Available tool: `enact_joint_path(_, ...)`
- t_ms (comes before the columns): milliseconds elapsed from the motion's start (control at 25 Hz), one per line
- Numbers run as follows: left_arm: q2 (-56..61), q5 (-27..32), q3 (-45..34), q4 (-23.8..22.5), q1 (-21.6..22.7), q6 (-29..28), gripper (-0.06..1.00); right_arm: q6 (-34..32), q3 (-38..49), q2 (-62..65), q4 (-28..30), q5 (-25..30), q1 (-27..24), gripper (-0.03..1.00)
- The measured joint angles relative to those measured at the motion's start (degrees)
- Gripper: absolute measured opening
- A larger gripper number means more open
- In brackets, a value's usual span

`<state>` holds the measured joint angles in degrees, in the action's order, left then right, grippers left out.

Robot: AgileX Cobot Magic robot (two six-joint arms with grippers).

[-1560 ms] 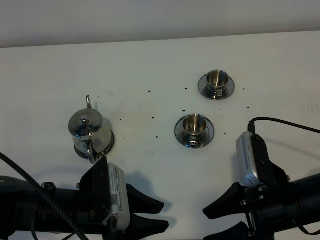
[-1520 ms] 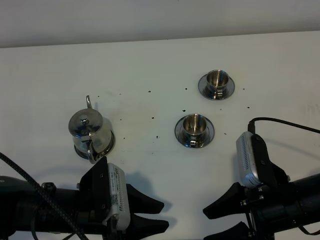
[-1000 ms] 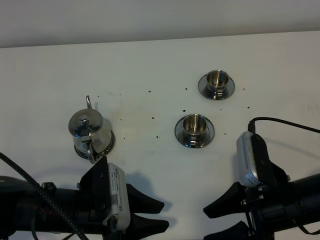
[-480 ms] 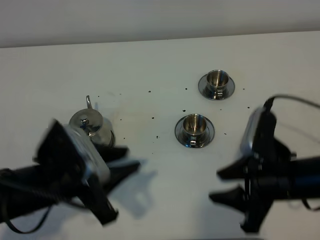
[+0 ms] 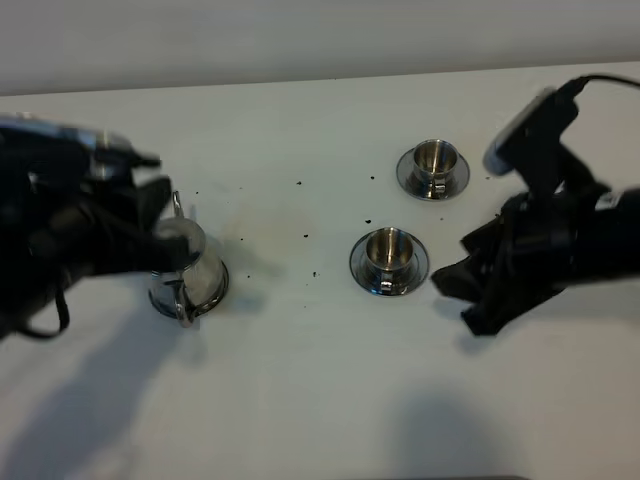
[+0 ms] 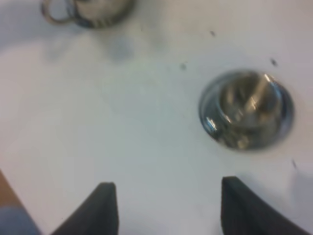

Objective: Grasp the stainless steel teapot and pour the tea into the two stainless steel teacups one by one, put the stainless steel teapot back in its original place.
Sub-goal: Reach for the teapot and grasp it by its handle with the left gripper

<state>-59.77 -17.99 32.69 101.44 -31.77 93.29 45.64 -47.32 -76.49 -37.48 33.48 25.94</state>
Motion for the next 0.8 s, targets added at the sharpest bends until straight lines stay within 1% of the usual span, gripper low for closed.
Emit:
enact_joint_path(40, -0.65, -1.42, 0.86, 0.13, 0.00, 0.19, 0.36, -6.48, -2.04, 0.00, 5.55, 2.68, 0.00, 0.46)
enact_joint_path(80, -1.27, -2.87, 1.96, 0.13, 0.00, 0.46, 0.36, -14.87, -4.72, 0.00, 11.83, 6.19, 0.00, 0.46)
enact_joint_path(160, -3.26, -4.75, 4.22, 0.13, 0.00, 1.15, 0.36, -25.63, -8.37, 0.18, 22.80, 13.50, 0.00, 0.46)
enact_joint_path(200, -4.54, -5.48, 5.65, 0.13, 0.00, 1.42, 0.36, -30.10, -9.94, 0.30, 26.50, 16.48, 0.00, 0.46)
enact_joint_path(280, -7.24, -6.90, 8.84, 0.13, 0.00, 1.98, 0.36, -35.79, -11.71, 0.85, 33.11, 22.55, 0.00, 0.46)
enact_joint_path(400, -11.45, -7.39, 13.41, 0.13, 0.00, 3.57, 0.36, -40.44, -12.19, 3.11, 37.48, 29.20, 0.00, 0.46)
enact_joint_path(520, -15.03, -5.74, 17.23, 0.13, 0.00, 7.02, 0.36, -41.77, -12.19, 7.54, 38.17, 34.04, 0.00, 0.46)
enact_joint_path(600, -16.59, -1.86, 18.79, 0.13, 0.00, 10.90, 0.36, -42.14, -12.19, 11.65, 38.28, 35.56, 0.00, 0.46)
enact_joint_path(720, -17.30, 5.50, 19.81, 0.08, 0.00, 16.67, 0.36, -42.95, -11.67, 18.50, 38.40, 35.74, 0.00, 0.46)
enact_joint_path(800, -17.30, 9.54, 19.95, 0.08, 0.00, 19.98, 0.35, -43.20, -9.65, 23.55, 38.40, 35.80, 0.00, 0.46)
